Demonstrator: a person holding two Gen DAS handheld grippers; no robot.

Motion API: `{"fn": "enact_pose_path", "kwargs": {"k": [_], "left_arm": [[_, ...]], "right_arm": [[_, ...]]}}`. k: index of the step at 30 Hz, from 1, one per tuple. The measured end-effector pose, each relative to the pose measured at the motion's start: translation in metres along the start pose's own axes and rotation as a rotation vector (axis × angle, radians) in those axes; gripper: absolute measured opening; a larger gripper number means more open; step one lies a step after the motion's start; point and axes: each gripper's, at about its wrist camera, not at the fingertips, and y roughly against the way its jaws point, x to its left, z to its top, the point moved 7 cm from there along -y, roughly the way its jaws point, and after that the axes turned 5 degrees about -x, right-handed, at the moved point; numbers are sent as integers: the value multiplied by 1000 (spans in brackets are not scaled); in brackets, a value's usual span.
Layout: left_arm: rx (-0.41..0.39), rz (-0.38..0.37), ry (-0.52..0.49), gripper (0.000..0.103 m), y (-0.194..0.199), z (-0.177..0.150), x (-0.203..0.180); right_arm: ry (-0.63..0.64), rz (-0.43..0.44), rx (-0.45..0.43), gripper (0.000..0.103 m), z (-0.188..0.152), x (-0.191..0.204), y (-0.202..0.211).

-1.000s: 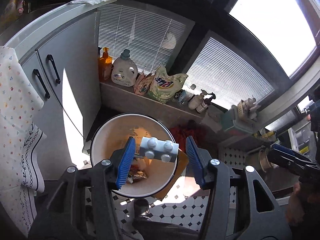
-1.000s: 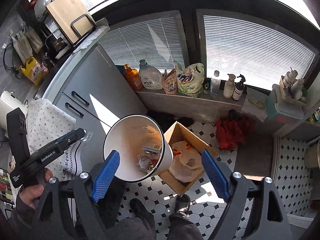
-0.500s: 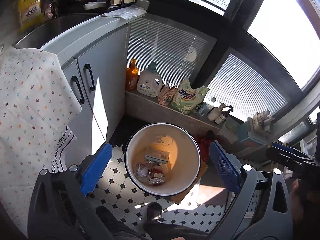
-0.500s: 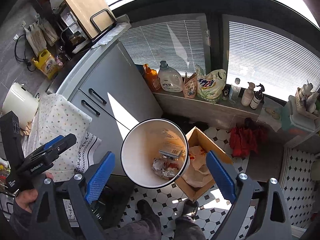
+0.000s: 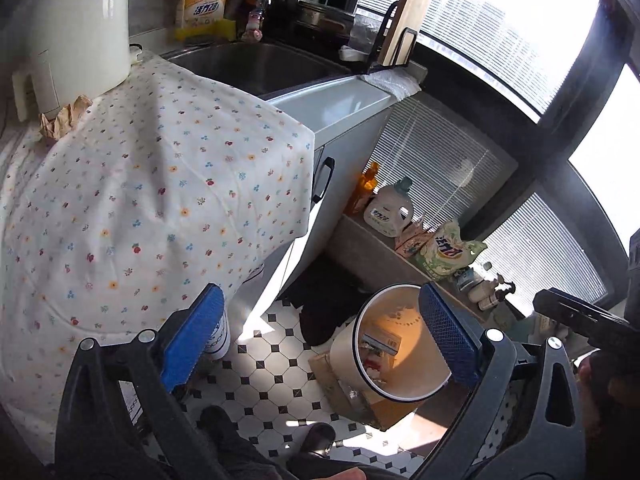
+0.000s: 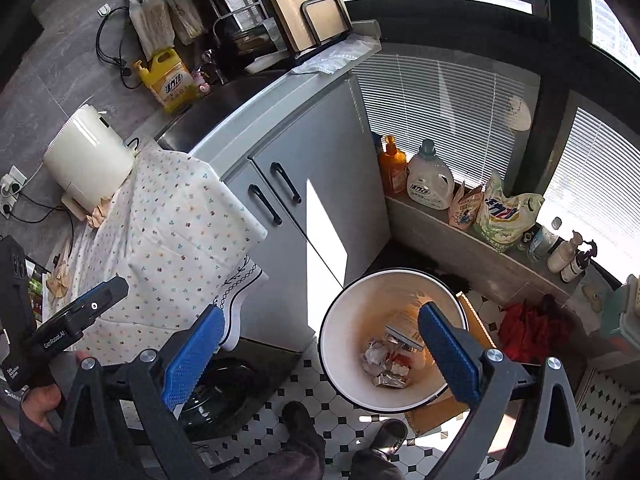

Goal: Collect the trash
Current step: 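Move both open tools back to the tablecloth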

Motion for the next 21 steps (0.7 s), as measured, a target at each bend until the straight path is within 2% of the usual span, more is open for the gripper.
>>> {"fn": "enact_pose_path", "kwargs": {"k": [13,21], "left_arm": [[-136,243,247,97,85,10,191],[-230,353,390,97,134,7,288]], "right_arm": [[230,172,54,95,24,185,-58],[369,224,84,95,24,290,-84]]}}
